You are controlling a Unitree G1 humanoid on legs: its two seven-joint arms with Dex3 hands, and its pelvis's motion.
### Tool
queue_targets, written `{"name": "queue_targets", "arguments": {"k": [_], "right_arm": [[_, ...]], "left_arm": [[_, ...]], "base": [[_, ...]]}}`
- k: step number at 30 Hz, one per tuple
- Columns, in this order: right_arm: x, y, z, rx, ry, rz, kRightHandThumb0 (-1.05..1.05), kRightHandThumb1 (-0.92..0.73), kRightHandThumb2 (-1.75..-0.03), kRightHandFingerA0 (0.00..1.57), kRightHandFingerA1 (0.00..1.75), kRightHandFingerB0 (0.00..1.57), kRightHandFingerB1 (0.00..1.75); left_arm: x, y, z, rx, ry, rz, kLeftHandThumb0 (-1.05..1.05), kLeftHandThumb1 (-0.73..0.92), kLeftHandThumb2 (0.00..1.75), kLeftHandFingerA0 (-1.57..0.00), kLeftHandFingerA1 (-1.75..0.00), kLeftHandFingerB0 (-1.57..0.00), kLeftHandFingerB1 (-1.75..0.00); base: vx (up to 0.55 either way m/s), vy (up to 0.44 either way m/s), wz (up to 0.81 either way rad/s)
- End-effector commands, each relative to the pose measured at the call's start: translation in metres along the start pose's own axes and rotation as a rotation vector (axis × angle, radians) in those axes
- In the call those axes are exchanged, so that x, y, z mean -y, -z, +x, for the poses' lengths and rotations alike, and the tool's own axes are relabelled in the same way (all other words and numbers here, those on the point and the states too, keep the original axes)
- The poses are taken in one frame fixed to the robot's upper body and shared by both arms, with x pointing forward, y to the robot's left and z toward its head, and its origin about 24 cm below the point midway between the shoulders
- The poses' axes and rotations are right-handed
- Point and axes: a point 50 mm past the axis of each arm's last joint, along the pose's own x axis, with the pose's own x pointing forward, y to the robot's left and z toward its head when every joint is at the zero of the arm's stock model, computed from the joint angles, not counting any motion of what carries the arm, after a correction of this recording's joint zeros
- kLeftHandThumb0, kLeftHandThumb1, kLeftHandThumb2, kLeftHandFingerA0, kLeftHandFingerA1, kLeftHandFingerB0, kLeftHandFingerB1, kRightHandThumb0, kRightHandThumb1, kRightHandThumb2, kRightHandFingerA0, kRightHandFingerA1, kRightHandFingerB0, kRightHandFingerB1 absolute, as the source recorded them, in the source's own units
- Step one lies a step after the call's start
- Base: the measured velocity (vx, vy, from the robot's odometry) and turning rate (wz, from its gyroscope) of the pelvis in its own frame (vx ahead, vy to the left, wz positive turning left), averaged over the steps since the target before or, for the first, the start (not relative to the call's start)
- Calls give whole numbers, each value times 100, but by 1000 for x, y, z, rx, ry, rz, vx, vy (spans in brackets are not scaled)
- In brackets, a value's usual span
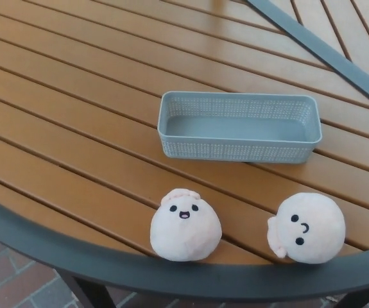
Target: The robot walks towards a desk kept outside and uses its right hand to pick up two emotional support dumplings one after the other and puts it in a container kept in front of it on the desk
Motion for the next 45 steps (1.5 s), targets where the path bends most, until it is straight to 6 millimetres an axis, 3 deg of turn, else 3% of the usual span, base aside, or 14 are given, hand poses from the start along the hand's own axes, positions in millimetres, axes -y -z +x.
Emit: {"name": "queue_targets", "arguments": {"k": [1, 2, 6, 8, 9, 12, 13, 16, 17, 20, 21, 24, 34, 45], "right_arm": [[2, -3, 3, -3, 22, 34, -8, 18, -175, 121, 116, 88, 126], [3, -4, 4, -1, 30, 40, -10, -21, -175, 128, 114, 84, 134], [5, -5, 4, 4, 39, 42, -10, -21, -175, 128, 114, 84, 134], [13, -7, 3, 23, 103, 56, -28, -21, -175, 101, 138, 41, 161], [18, -7, 3, 27, 152, 82, -43, -57, -157, 84, 134, 11, 90], [28, -10, 1, 50, 255, 92, -54, -26, -173, 31, 175, 0, 67], [32, -10, 1, 49, 271, 85, -77, -28, -165, 19, 144, 0, 25], [36, -10, 1, 44, 283, 73, -77, -28, -165, 19, 144, 0, 25], [54, -9, 0, 34, 336, 103, -105, -67, -133, 0, 66, 0, 57], [87, -11, -6, 42, 436, 148, -105, -70, -133, 0, 64, 0, 59], [90, -13, -6, 52, 456, 145, -101, -92, -85, 0, 0, 0, 0], [93, -17, -5, 64, 482, 141, -101, -92, -85, 0, 0, 0, 0], [142, -139, -45, 538, 610, 191, -105, -92, -87, 0, 0, 0, 0], [102, -231, -82, 889, 210, -22, -105, -92, -62, 0, 27, 0, 11]], "left_arm": [[-4, -3, 0, 36, -12, -25, -37, 53, 56, -83, -66, -84, -53], [-5, -3, 0, 38, -12, -32, -36, 54, 56, -83, -65, -82, -52], [-5, -3, -1, 40, -10, -27, -36, 54, 56, -83, -65, -82, -52], [-6, -2, 0, 30, -21, -47, -31, 53, 56, -83, -62, -78, -51], [-7, -3, 0, 30, -23, -42, -31, 54, 57, -83, -63, -76, -51], [-9, -4, 0, 37, -21, -39, -32, 53, 56, -85, -64, -79, -51], [-9, -5, 0, 39, -20, -39, -31, 54, 56, -85, -64, -79, -51], [-10, -5, 0, 41, -20, -39, -31, 54, 56, -85, -64, -79, -51], [-12, -5, 0, 40, -22, -46, -28, 53, 57, -85, -60, -76, -51], [-14, -6, 0, 45, -26, -45, -28, 53, 56, -85, -60, -75, -51], [-14, -7, 1, 47, -26, -49, -28, 53, 56, -85, -60, -75, -51], [-14, -9, 2, 47, -25, -56, -28, 53, 56, -85, -60, -75, -51], [-13, -14, 3, 68, -28, -40, -32, 55, 57, -86, -64, -80, -52], [-11, -15, 4, 64, -30, -70, -29, 55, 56, -85, -65, -80, -53]], "base": [[0, 0, 0], [0, 0, 0], [0, 0, 0], [0, 0, 0], [0, 0, 0], [0, 0, 0], [0, 0, 0], [0, 0, 0], [0, 0, 0], [0, 0, 0], [0, 0, 0], [0, 0, 0], [0, 0, 0], [0, 0, 0]]}}
